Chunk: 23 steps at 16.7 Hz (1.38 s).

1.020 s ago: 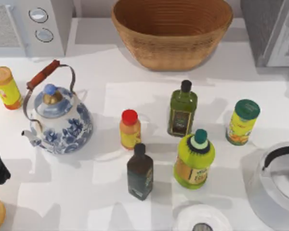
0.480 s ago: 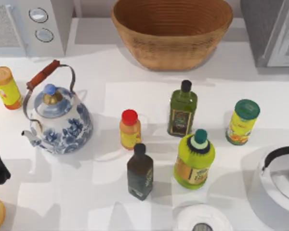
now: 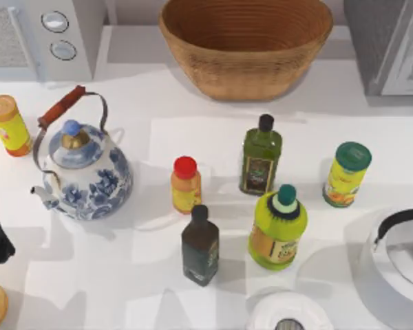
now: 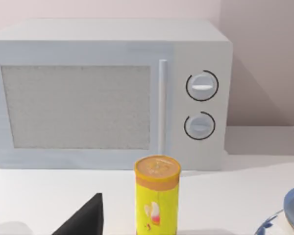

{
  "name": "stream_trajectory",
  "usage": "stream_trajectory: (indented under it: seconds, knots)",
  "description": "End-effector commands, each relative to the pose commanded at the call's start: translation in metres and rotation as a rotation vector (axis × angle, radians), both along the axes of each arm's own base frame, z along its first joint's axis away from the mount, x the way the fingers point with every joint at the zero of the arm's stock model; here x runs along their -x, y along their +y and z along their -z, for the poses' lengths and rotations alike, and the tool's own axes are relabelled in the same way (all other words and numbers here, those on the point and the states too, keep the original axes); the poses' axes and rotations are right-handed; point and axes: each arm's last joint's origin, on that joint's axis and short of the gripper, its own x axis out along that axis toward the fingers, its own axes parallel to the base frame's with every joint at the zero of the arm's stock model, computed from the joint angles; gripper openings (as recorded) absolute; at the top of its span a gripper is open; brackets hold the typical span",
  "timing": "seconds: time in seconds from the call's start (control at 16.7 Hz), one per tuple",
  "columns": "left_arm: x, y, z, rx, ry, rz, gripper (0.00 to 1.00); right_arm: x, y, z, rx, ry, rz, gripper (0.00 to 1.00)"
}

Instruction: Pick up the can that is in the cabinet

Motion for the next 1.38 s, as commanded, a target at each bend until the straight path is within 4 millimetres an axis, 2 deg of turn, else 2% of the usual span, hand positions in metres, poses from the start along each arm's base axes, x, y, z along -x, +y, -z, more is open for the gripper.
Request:
stream_trajectory:
  seconds: [0.3,0.6,0.84,1.38]
  knots:
    - [0.000,0.000,0.000,0.000,0.000,0.000,1.00,-0.011,0.004,-0.016,0.034,-0.047,-0.001,0.00]
    - [0.000,0.000,0.000,0.000,0.000,0.000,1.00,-0.017,0.015,0.004,0.007,-0.009,0.002,0.00]
    - [0.000,0.000,0.000,0.000,0.000,0.000,1.00,-0.017,0.015,0.005,0.005,-0.006,0.003,0.00]
    - [0.000,0.000,0.000,0.000,0.000,0.000,1.00,-0.017,0.015,0.005,0.005,-0.006,0.003,0.68]
